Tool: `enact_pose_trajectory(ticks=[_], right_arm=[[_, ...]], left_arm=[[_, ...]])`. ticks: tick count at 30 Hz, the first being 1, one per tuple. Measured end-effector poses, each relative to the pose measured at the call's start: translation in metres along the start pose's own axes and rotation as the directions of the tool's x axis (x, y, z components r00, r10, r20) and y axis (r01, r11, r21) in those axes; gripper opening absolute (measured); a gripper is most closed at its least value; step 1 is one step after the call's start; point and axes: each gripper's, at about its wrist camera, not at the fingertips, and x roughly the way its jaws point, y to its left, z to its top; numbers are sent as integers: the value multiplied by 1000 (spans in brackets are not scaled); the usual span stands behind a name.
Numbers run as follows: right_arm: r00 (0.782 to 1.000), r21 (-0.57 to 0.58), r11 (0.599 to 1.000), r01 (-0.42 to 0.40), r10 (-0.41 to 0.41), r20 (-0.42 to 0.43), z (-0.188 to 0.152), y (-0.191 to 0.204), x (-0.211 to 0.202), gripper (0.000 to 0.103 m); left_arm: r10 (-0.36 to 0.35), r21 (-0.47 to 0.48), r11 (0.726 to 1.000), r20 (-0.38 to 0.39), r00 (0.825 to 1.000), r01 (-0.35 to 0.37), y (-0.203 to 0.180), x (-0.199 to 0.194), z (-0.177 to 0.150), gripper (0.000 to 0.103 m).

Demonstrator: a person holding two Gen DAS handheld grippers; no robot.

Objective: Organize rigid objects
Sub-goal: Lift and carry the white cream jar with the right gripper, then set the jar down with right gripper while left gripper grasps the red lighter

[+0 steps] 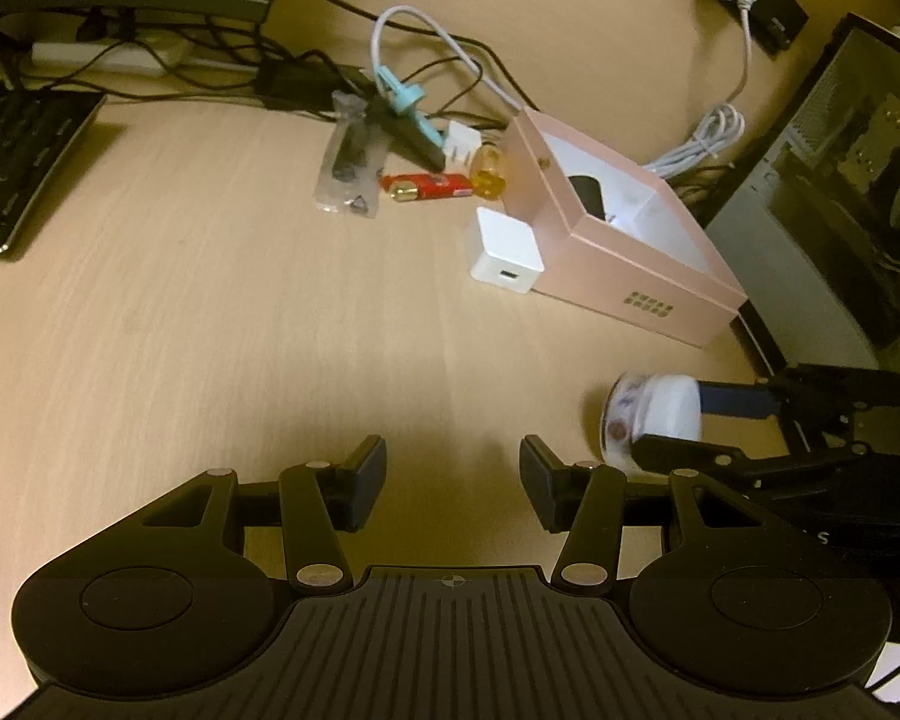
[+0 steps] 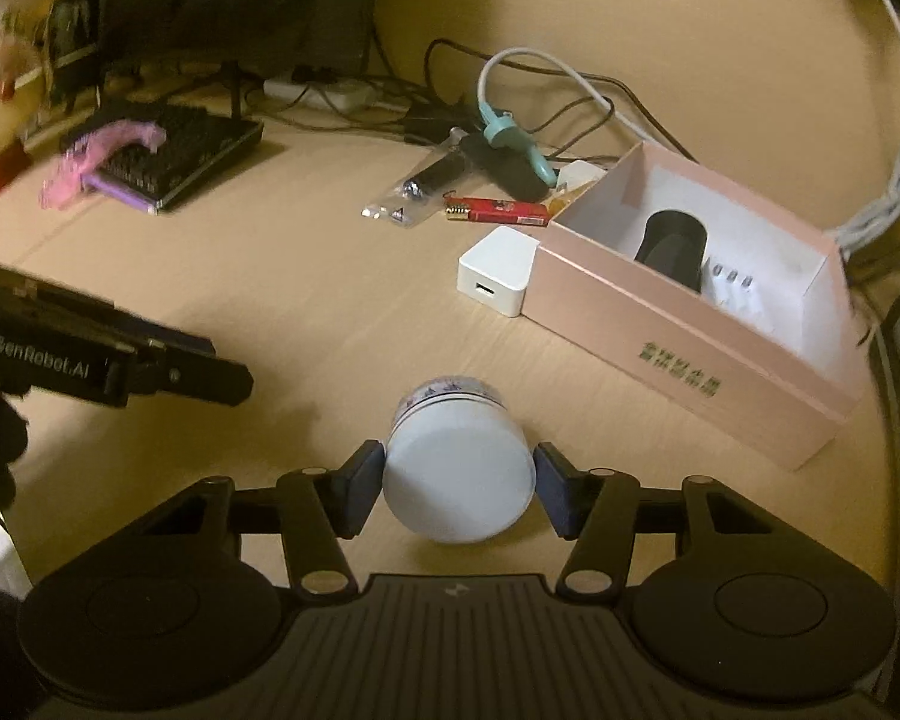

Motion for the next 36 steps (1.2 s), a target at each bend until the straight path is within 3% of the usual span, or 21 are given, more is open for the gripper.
enact_pose_trajectory(ticks=[5, 11, 15, 21, 28, 31, 36], right_arm=[[999, -47, 999, 10, -13, -50, 6, 4, -1, 54], [999, -42, 999, 18, -20, -35, 3, 5, 0, 54], [1000, 7, 1000, 24, -24, 3, -13, -3, -12, 54], [1000, 114, 993, 28, -26, -12, -37, -20, -18, 55], [997, 186, 981, 47, -59, 57, -52, -26, -42, 59], [994, 228, 971, 75, -91, 63, -57, -31, -48, 59], [989, 281, 952, 122, -141, 50, -63, -42, -53, 59]], left_arm=[[-25, 11, 1000, -11, 1000, 26, -8, 6, -2, 54], [-20, 29, 999, -26, 999, 21, -14, 14, 1, 54], [-28, 49, 998, -39, 999, 30, -20, 21, 5, 54], [-29, 109, 994, -41, 999, 33, -35, 35, 14, 54], [-3, 129, 992, 48, 999, -3, -34, 67, 78, 54], [53, 148, 987, 84, 995, -65, -28, 91, 111, 54], [136, 355, 923, 57, 989, -148, -26, 142, 149, 54]])
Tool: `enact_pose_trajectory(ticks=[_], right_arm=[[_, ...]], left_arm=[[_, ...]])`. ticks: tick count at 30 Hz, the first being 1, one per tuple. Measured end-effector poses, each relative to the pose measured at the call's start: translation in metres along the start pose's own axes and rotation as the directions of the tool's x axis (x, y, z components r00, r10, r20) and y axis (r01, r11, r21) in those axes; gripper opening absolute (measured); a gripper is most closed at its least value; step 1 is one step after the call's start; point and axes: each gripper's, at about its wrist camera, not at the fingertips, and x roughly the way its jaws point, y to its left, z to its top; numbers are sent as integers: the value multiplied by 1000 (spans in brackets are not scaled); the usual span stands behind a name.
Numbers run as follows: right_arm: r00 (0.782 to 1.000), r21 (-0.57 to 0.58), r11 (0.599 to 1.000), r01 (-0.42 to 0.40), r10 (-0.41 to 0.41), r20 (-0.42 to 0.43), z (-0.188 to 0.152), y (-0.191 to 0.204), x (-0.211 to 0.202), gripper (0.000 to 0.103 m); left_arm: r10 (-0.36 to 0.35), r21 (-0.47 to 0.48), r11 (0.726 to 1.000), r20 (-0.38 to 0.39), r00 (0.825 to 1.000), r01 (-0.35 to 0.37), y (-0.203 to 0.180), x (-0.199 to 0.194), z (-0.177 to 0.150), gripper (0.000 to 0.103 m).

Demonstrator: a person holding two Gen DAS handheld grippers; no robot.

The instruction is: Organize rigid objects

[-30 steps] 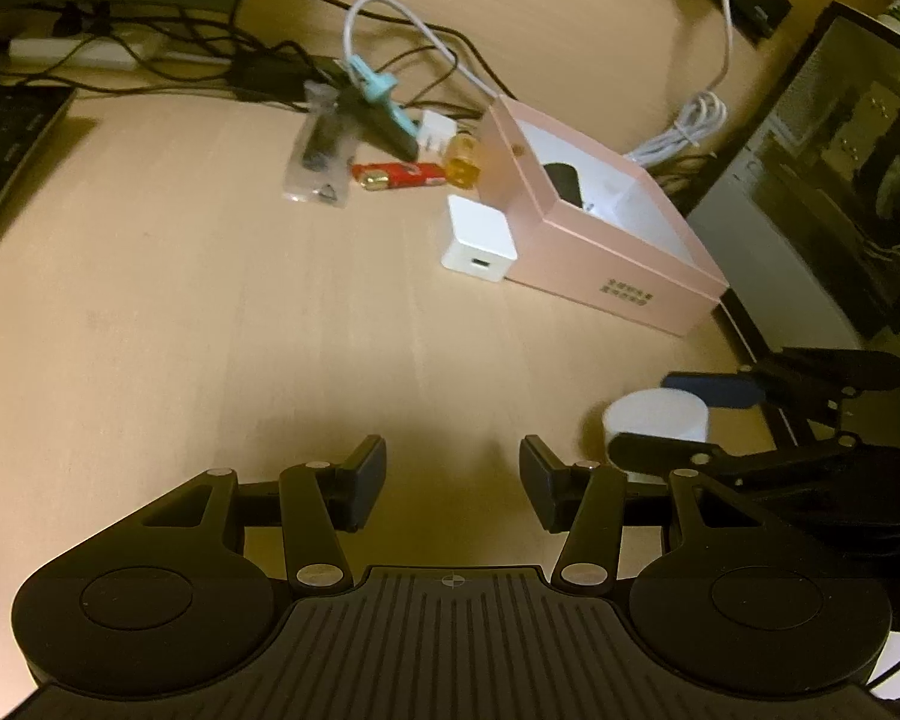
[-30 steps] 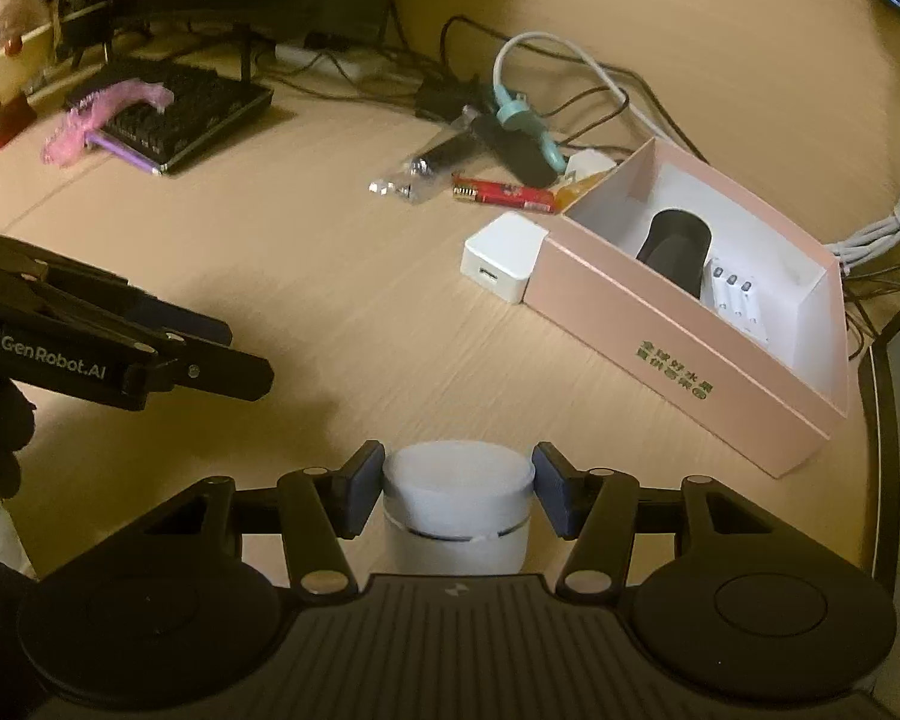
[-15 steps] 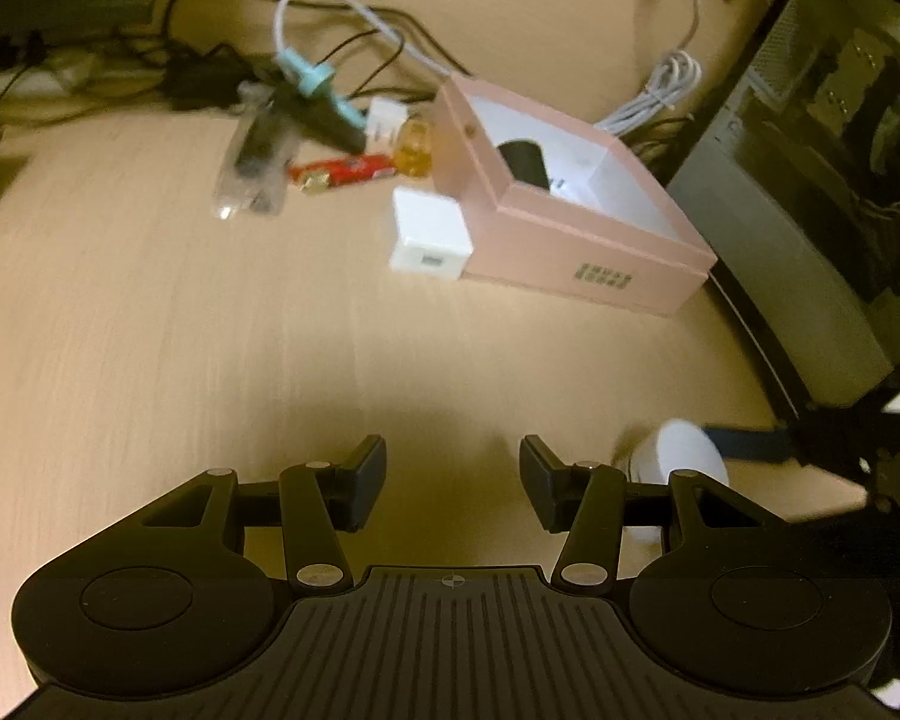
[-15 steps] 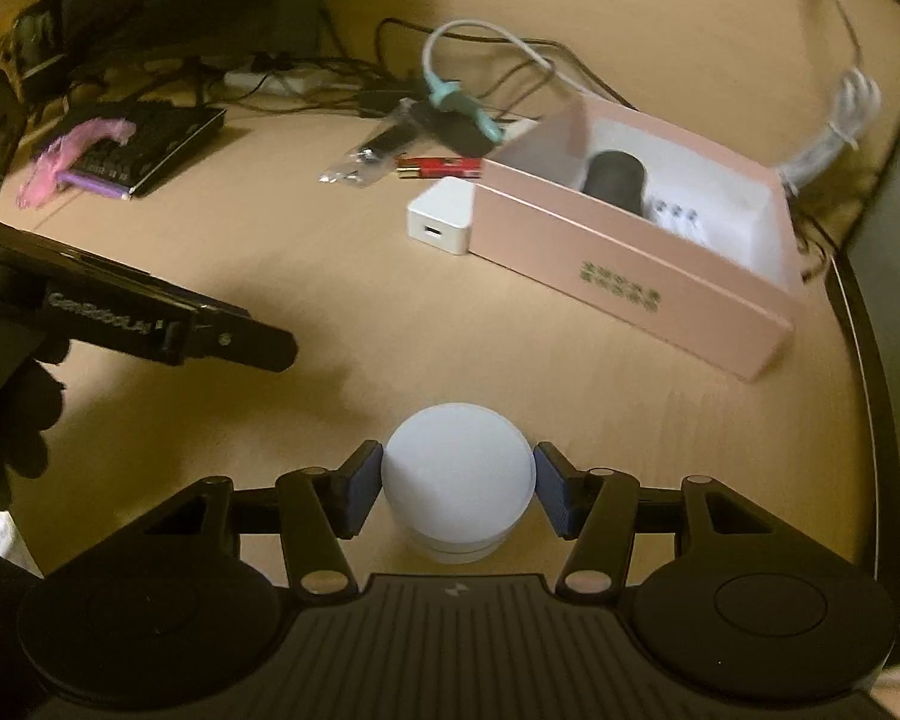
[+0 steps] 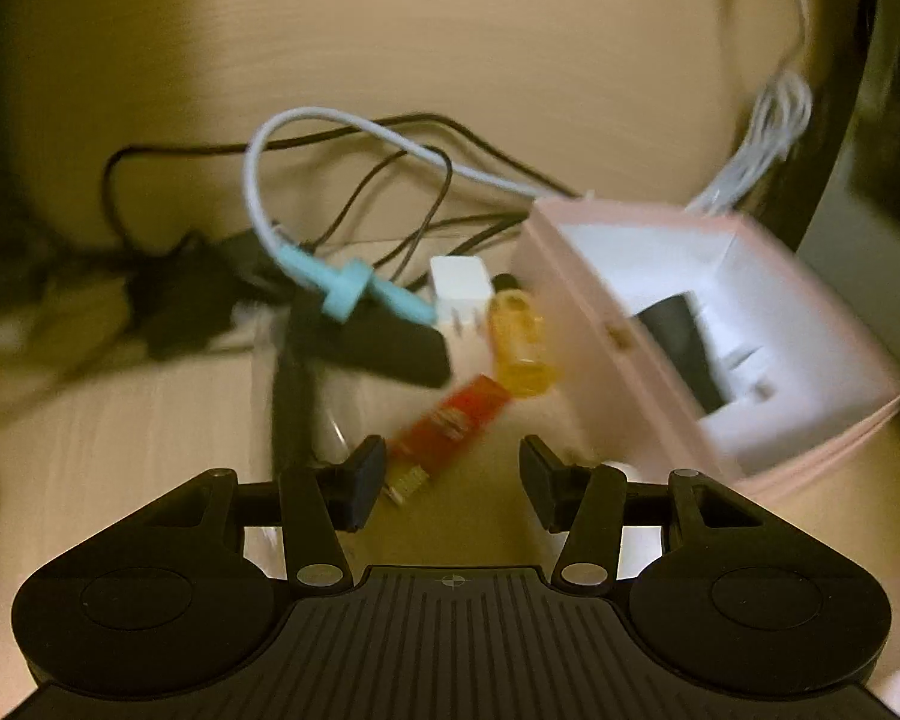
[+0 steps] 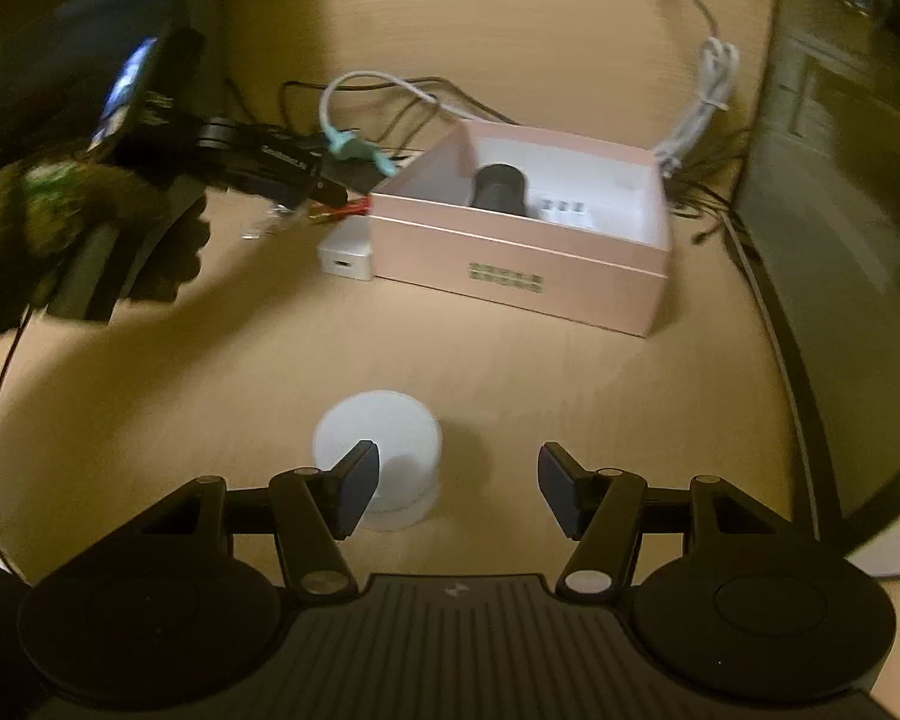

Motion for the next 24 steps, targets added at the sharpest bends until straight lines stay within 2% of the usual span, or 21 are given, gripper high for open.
enact_pose_trajectory(ticks=[4, 7, 8, 9, 10, 13, 20, 24], right_arm=[[1000, 14, 1000, 22, -21, -8, -3, -5, -4, 59], [1000, 29, 999, 22, -22, -16, -6, -7, -8, 59], [1000, 33, 999, 17, -17, -19, -8, -8, -9, 59], [1000, 35, 999, 13, -12, -23, -8, -8, -9, 59], [1000, 34, 999, 9, -9, -26, -9, -7, -8, 59], [999, 30, 1000, -5, 6, -33, -8, -4, -5, 59], [998, -21, 998, -64, 63, -19, 3, 10, 9, 62], [994, -27, 994, -110, 109, -25, 9, 13, 18, 63]], left_arm=[[-26, 43, 999, -55, 998, 29, 7, 28, 10, 53], [-43, 79, 996, -46, 998, 46, 5, 39, 14, 51], [-43, 95, 994, -46, 998, 47, 4, 41, 14, 47], [-45, 109, 993, -47, 998, 50, 2, 40, 13, 38], [-46, 120, 991, -50, 998, 51, 0, 38, 12, 36], [-37, 128, 991, -64, 997, 45, -6, 25, 2, 27], [-15, 76, 997, -110, 994, 24, -6, -30, -45, 26], [-30, 32, 999, -124, 992, 34, -12, -65, -76, 27]])
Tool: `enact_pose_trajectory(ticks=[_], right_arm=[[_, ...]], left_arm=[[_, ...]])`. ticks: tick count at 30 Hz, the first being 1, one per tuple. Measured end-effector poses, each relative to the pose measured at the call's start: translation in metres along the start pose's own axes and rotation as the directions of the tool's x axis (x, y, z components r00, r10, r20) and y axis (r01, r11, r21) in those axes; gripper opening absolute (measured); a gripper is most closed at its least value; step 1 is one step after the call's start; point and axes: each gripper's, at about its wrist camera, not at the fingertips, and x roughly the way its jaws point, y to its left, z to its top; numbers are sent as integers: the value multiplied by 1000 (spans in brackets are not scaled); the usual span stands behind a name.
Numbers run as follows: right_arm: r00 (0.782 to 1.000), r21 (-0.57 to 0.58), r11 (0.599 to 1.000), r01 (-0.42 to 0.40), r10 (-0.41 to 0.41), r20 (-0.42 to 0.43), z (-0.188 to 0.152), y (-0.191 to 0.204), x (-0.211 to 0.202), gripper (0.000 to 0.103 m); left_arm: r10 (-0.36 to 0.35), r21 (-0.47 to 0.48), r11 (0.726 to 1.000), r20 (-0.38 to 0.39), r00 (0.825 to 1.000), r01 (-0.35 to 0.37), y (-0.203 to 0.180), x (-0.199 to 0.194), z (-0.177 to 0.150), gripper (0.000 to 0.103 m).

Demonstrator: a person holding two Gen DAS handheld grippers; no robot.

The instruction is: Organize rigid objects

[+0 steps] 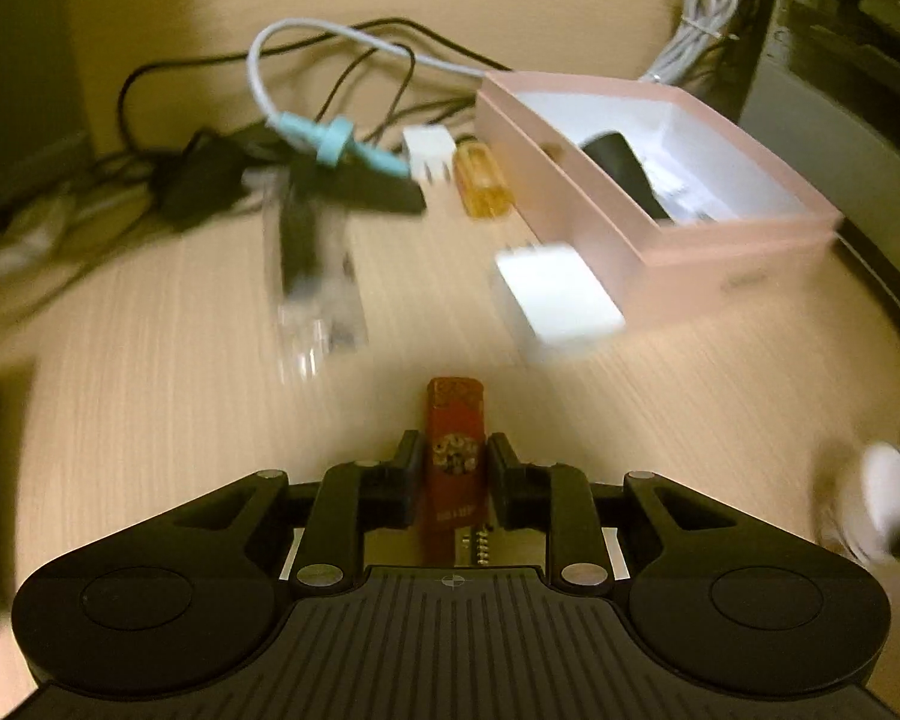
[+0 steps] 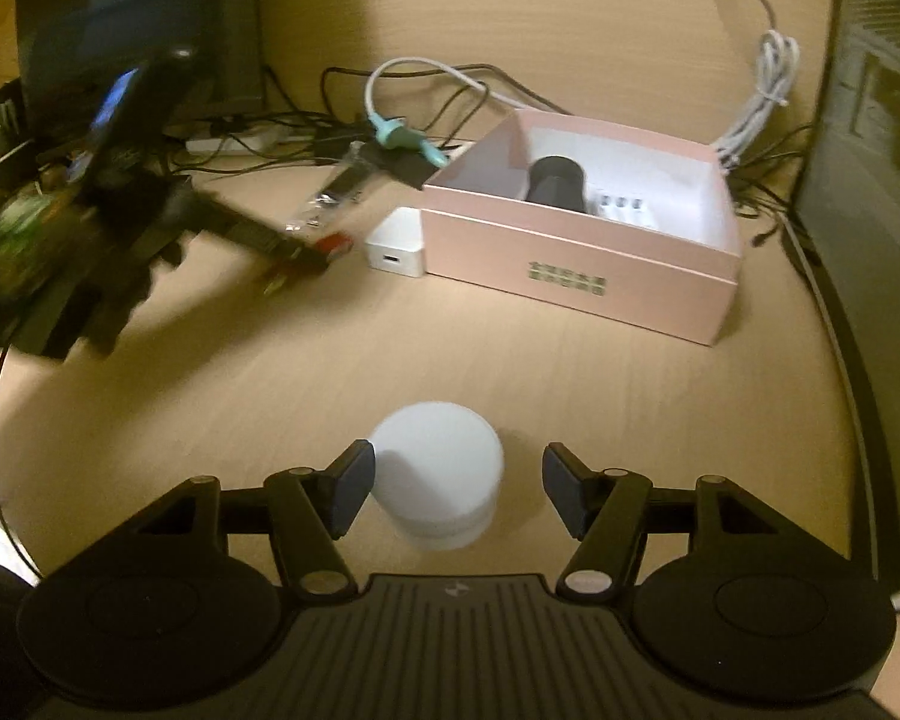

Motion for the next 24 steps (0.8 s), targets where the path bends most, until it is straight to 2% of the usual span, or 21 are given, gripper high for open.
enact_pose_trajectory(ticks=[5, 7, 9, 10, 13, 19, 24], right_arm=[[998, -12, 998, -57, 56, -42, 3, 3, 12, 66], [997, -42, 998, -46, 44, -56, 2, 8, 17, 66], [998, -67, 997, -31, 28, -48, 1, 10, 17, 63], [999, -78, 997, -22, 18, -45, 2, 11, 18, 55], [999, -93, 996, -4, 0, -51, 4, 9, 19, 54], [1000, -65, 998, 24, -24, -4, 9, -2, -4, 54], [996, -26, 997, 67, -65, 67, 13, -14, -31, 54]], left_arm=[[5, -54, 999, 32, 999, -3, -7, -14, -18, 27], [20, -49, 999, 37, 999, -18, -9, -14, -18, 27], [42, -25, 999, 37, 998, -41, -15, -15, -18, 27], [60, 2, 998, 41, 997, -60, -19, -15, -19, 27], [83, 40, 995, 68, 994, -86, -27, -16, -25, 27], [-32, 44, 999, 82, 996, 29, -38, -35, -19, 26], [-106, 34, 994, 160, 981, 102, -43, -55, 23, 26]])
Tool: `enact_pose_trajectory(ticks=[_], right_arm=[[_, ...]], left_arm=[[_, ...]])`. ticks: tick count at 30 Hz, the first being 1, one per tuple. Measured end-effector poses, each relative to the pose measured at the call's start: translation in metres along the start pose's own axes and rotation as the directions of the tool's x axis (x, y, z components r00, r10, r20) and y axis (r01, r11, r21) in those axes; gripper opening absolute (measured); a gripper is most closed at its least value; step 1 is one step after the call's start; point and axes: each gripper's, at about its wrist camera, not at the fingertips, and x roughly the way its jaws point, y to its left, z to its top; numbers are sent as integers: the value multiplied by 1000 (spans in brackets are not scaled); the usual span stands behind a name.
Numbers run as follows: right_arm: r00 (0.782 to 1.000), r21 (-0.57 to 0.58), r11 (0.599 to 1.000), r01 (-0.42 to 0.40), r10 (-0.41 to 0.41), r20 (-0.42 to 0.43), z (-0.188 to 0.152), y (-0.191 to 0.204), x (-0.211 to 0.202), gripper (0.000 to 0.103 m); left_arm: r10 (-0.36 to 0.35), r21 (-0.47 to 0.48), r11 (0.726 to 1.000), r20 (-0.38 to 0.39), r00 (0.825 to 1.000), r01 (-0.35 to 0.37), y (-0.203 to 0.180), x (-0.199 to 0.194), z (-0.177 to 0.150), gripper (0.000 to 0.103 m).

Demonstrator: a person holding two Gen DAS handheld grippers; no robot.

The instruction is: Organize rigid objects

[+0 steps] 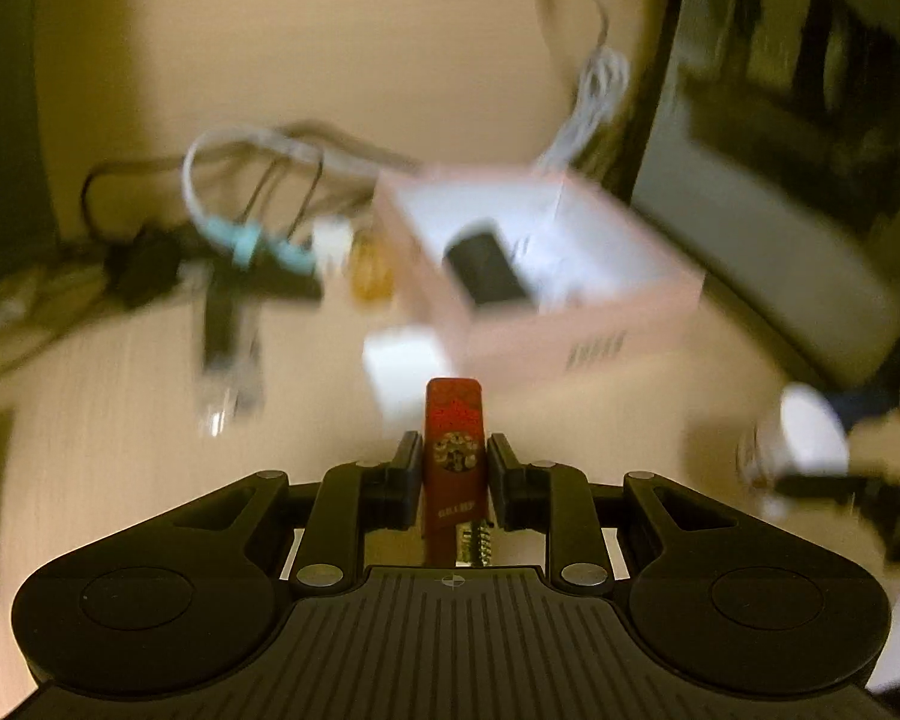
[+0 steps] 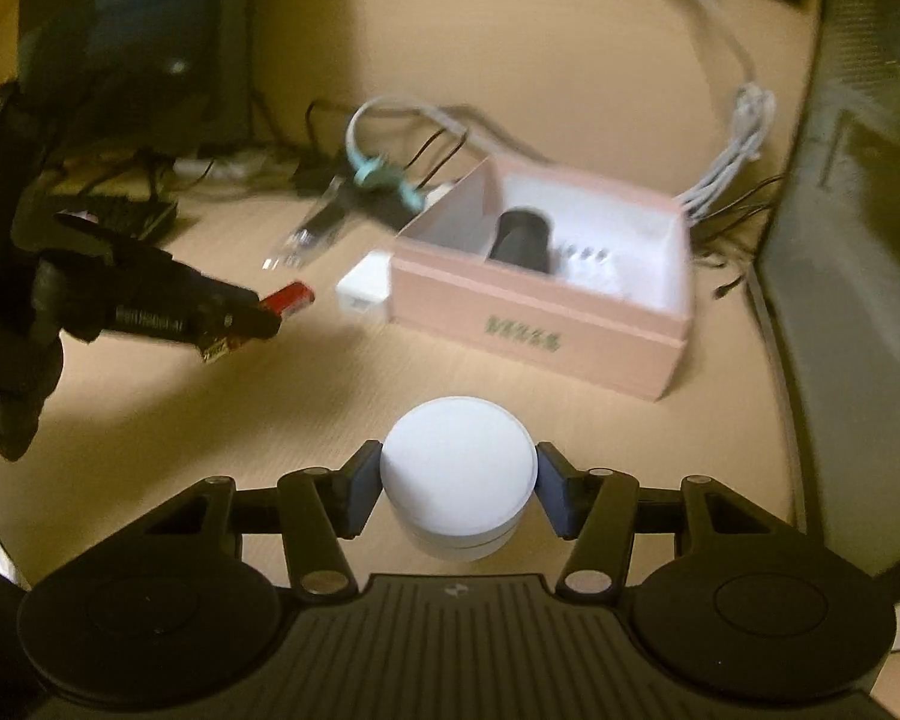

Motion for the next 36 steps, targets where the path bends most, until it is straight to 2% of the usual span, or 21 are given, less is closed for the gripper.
enact_pose_trajectory(ticks=[3, 7, 10, 12, 13, 16, 18, 21, 23, 28, 32, 36], right_arm=[[999, 23, 999, 23, -24, 38, 0, -4, -14, 54], [995, 48, 997, 60, -63, 77, -3, -2, -25, 54], [992, 77, 994, 78, -85, 89, -10, -3, -31, 54], [992, 91, 992, 89, -97, 81, -14, -3, -32, 54], [992, 97, 991, 97, -104, 74, -16, -4, -31, 54], [990, 109, 986, 126, -132, 52, -22, -7, -31, 54], [987, 120, 982, 144, -151, 51, -26, -10, -34, 54], [985, 148, 977, 156, -166, 55, -26, -20, -35, 54], [986, 161, 976, 146, -157, 58, -20, -27, -33, 54], [995, 224, 974, 29, -50, 90, 25, -59, -13, 54], [996, 247, 967, -54, 34, 87, 78, -76, 31, 54], [997, 269, 960, -73, 70, 21, 109, -81, 93, 54]], left_arm=[[-20, -8, 1000, 68, 998, 21, 3, 0, 40, 26], [-67, -32, 997, 116, 991, 71, 0, 16, 86, 26], [-99, -40, 994, 130, 986, 105, -15, 45, 118, 27], [-133, -94, 985, 126, 983, 146, -24, 72, 141, 27], [-155, -141, 976, 101, 983, 168, -26, 89, 152, 27], [-131, -217, 965, 83, 988, 147, -30, 111, 163, 27], [-109, -223, 966, 101, 989, 129, -28, 107, 156, 27], [-118, -252, 957, 114, 986, 144, -14, 89, 128, 27], [-116, -264, 954, 123, 986, 145, -4, 70, 98, 27], [-67, -258, 963, 67, 996, 82, 10, 25, 23, 27], [-58, -349, 935, 34, 998, 66, 23, -7, -24, 27], [-11, -407, 913, 24, 1000, 19, 38, -34, -51, 27]])
